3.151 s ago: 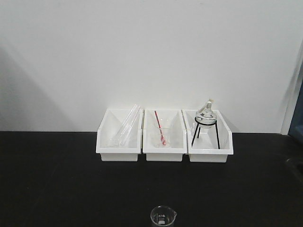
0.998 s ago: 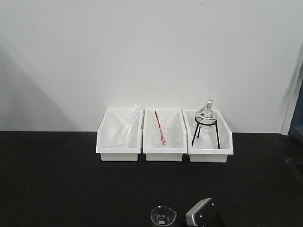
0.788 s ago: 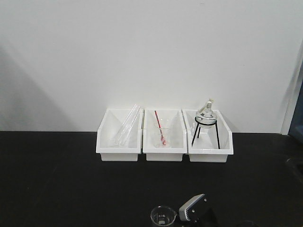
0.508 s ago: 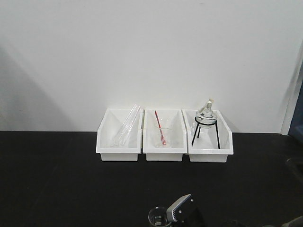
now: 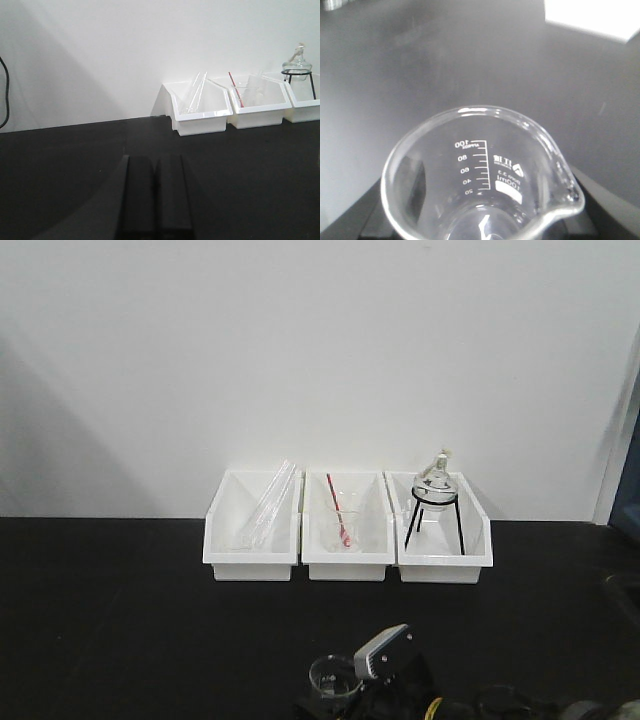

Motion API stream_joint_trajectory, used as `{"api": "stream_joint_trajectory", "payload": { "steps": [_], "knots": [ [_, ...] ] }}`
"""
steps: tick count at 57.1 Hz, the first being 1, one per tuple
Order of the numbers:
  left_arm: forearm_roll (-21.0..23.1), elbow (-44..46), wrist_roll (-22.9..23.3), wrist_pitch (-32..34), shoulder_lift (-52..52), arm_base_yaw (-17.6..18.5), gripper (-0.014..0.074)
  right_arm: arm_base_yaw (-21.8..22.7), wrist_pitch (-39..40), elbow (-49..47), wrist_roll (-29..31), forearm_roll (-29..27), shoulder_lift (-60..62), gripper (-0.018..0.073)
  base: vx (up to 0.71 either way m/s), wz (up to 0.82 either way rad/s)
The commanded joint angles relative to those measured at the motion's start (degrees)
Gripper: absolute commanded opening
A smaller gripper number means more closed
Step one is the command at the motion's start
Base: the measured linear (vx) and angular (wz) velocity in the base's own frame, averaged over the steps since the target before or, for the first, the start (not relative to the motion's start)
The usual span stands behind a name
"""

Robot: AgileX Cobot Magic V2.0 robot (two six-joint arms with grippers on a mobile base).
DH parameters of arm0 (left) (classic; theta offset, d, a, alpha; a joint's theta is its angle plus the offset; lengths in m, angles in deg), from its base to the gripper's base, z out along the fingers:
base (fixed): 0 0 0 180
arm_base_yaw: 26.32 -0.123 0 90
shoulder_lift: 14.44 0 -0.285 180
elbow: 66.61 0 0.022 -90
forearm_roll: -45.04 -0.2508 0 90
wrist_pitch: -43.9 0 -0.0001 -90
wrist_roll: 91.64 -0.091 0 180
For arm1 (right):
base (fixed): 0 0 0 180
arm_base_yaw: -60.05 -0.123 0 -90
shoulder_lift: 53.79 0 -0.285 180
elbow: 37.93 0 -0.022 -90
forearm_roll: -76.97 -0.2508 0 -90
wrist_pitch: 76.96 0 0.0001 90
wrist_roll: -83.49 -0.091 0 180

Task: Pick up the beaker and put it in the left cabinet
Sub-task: 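Move the open right gripper down toward the clear glass beaker, then close the right gripper around the beaker and lift it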

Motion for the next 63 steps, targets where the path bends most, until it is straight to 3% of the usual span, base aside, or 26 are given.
{"api": "stream_joint_trajectory", "payload": {
  "steps": [1,15,23,37,63],
  "knots": [
    [0.4,-0.9,0.2,4.8,-1.1,0.1,0.0001,0.0,0.0,-1.3,-2.2,-0.8,8.1,0.0140,0.00,0.00],
    [0.4,-0.9,0.2,4.8,-1.1,0.1,0.0001,-1.1,-14.1,-4.4,-3.6,-0.8,19.7,0.0066,0.00,0.00],
    [0.4,-0.9,0.2,4.8,-1.1,0.1,0.0001,-4.5,-22.8,-10.4,-7.1,-0.8,23.8,0.0056,0.00,0.00],
    [0.4,-0.9,0.2,4.8,-1.1,0.1,0.0001,-9.7,-36.2,-21.3,-7.2,-0.8,26.1,0.0056,0.00,0.00],
    [0.4,-0.9,0.2,4.8,-1.1,0.1,0.0001,-12.0,-38.7,-24.6,-7.2,-0.8,26.1,0.0056,0.00,0.00]
  ]
}}
